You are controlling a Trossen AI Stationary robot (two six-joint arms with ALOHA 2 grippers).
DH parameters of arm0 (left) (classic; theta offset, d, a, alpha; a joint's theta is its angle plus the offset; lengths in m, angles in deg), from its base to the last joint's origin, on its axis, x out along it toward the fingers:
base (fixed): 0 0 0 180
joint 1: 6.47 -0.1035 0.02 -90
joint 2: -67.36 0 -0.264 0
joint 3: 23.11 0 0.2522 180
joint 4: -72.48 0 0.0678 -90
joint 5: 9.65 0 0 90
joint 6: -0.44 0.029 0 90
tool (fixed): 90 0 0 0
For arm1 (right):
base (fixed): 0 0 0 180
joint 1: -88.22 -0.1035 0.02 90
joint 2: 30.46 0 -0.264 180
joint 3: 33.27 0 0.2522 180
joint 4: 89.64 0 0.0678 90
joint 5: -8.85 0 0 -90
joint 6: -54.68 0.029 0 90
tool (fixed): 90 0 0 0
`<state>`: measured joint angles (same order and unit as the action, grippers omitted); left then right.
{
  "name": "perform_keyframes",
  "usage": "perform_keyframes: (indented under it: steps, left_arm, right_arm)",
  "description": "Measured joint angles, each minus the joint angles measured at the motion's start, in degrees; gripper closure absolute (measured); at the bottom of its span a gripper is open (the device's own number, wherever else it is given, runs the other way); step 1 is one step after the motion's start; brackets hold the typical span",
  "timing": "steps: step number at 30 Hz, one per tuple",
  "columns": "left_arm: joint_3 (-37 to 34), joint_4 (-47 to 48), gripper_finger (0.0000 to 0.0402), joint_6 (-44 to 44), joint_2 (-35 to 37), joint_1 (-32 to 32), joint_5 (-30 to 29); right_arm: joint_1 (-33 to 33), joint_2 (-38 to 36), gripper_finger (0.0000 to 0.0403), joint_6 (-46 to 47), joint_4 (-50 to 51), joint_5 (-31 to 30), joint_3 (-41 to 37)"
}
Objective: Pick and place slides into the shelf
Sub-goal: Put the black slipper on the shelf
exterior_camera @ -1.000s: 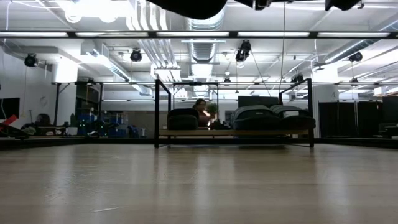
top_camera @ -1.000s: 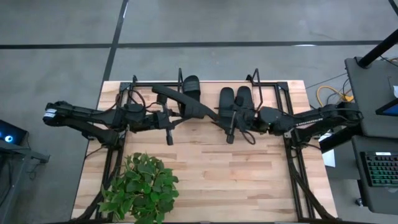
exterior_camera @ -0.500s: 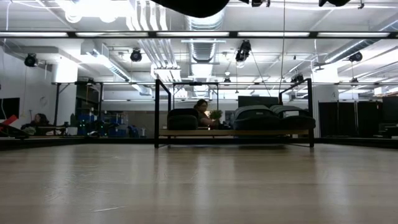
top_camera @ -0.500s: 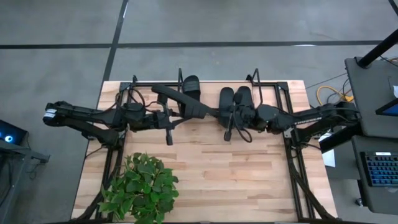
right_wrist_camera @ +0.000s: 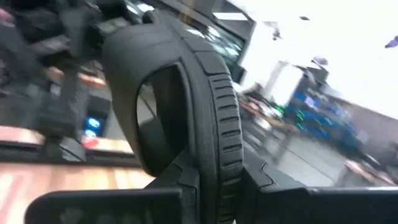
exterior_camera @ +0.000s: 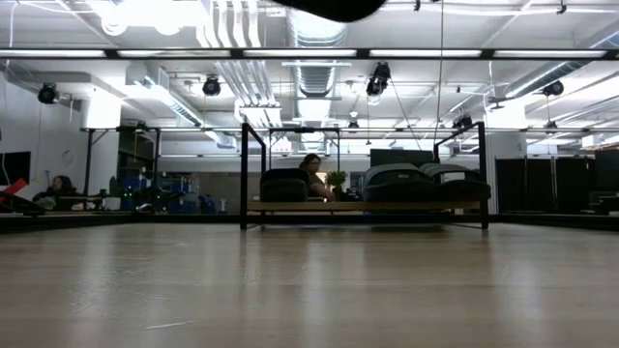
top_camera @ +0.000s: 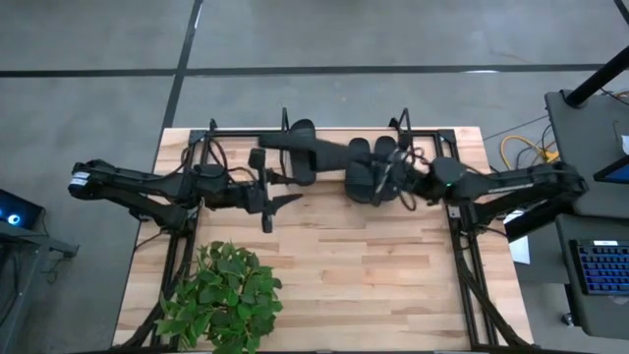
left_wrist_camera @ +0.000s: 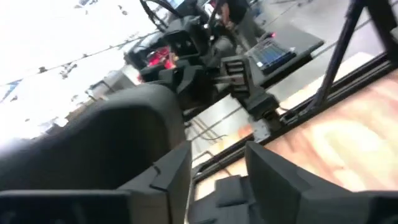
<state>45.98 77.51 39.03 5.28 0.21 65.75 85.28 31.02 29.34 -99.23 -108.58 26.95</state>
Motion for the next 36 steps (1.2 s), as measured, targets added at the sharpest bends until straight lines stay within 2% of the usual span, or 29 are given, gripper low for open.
perform_keyframes:
  steps: [5,9,15,22,26,30,34,36]
  left_arm:
    - [0.4,-0.9,0.0227,6.1,1.2,-0.1,-2.4]
    - [0.2,-1.4,0.0212,15.3,2.1,-0.1,-3.5]
    - [-0.2,-4.9,0.021,35.6,1.8,-0.1,-10.5]
    - [-0.3,-11.7,0.021,62.0,-0.7,-0.1,-15.7]
    - [-0.5,-15.0,0.021,79.2,-4.1,-0.1,-23.5]
    - [-0.6,-25.6,0.021,89.2,-8.1,-0.2,-29.0]
    - [-0.8,-40.9,0.021,97.9,-12.5,-0.2,-29.6]
    - [-0.8,-45.2,0.021,103.9,-14.5,-0.4,-30.0]
  right_arm:
    - [0.0,-8.1,0.0365,5.7,9.8,-2.2,-0.2]
    - [0.0,-13.4,0.0365,12.6,15.9,-1.8,-0.2]
    - [0.0,-18.7,0.0365,21.5,24.7,-1.7,0.2]
    - [0.0,-19.8,0.0365,29.8,30.1,1.5,0.2]
    - [0.0,-20.2,0.0365,31.4,30.3,2.6,1.1]
    - [0.0,-20.1,0.0365,32.4,31.2,2.5,3.1]
    - [0.0,-18.9,0.0365,34.2,34.3,2.3,5.2]
    - [0.0,-18.2,0.0365,35.0,34.8,2.5,6.1]
